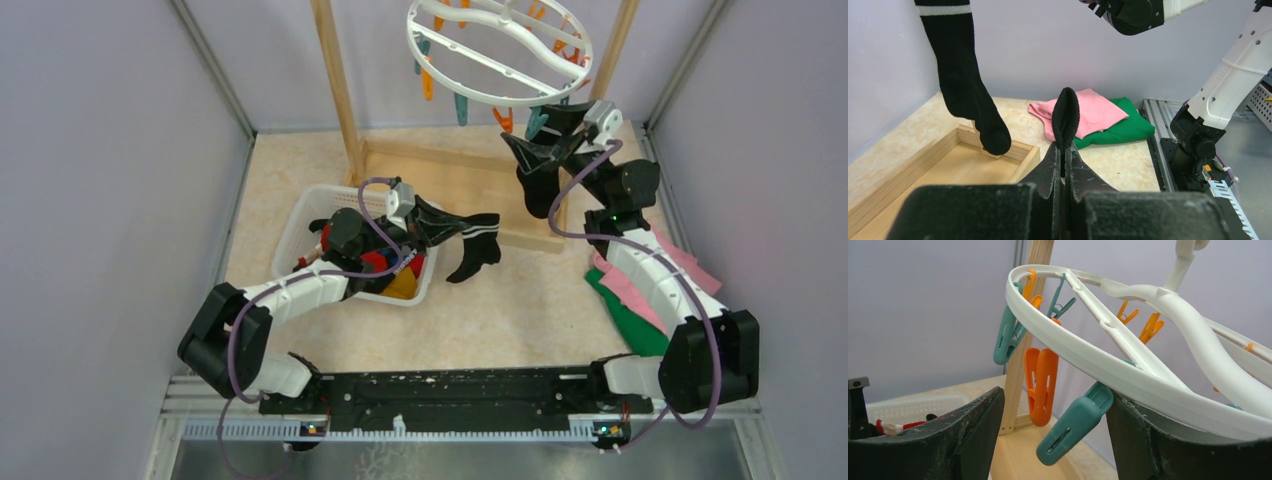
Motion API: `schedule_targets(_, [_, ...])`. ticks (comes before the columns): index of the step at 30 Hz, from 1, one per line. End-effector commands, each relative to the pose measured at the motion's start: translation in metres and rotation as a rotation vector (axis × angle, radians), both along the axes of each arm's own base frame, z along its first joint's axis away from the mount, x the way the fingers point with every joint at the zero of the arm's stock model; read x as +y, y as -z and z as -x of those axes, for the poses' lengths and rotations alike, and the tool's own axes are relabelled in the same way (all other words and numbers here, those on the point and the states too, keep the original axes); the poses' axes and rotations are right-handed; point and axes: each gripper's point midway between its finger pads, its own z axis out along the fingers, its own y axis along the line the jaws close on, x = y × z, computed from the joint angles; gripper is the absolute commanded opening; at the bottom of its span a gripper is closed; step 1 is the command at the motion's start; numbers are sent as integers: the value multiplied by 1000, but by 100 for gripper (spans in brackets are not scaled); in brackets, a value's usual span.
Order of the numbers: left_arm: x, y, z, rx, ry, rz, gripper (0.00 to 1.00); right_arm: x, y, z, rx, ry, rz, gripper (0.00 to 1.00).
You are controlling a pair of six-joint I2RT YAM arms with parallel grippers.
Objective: Clip the socks to the hanger
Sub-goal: Pick up the sock from the bin.
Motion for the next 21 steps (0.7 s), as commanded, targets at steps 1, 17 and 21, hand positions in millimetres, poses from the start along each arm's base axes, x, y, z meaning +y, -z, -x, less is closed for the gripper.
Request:
schedule_targets(1, [1, -31, 3, -92, 20, 61, 0, -6, -22, 19, -72, -10, -28, 71])
schedule_targets(17, [-4, -33, 4, -92, 58, 65, 0, -8, -17, 15, -26, -7, -71, 70])
schedule_targets(21, [-4, -33, 4, -91, 63, 65, 0, -5, -16, 13, -21, -24, -70, 70])
